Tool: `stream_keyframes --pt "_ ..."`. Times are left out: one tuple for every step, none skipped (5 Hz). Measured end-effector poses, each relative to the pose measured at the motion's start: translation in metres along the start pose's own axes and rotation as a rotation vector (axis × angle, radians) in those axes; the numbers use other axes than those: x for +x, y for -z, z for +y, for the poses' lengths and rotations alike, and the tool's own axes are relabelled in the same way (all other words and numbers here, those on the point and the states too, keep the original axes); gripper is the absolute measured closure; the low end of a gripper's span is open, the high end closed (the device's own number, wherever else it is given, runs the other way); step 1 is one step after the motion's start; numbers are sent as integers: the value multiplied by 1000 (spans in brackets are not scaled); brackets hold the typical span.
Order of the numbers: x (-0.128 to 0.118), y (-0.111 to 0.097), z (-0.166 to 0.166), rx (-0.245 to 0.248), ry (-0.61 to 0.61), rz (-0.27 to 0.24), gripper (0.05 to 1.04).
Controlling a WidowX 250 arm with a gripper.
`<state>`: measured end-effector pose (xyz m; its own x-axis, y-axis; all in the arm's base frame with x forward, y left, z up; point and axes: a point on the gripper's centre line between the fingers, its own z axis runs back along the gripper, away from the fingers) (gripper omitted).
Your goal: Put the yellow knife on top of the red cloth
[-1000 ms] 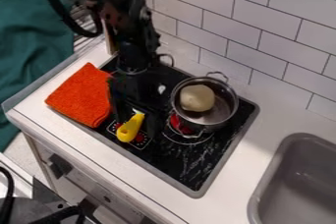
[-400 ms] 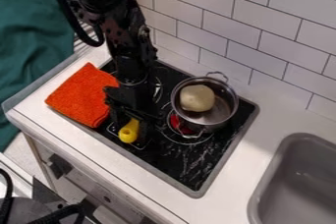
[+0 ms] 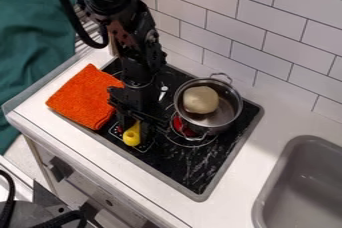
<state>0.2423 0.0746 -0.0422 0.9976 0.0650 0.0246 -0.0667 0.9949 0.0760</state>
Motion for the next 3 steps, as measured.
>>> stream_keyframes --pt "6 -12 3 21 1 -45 627" --pt "14 -31 13 34 -63 -101 627" --pt "8 -34 35 34 -148 -98 627"
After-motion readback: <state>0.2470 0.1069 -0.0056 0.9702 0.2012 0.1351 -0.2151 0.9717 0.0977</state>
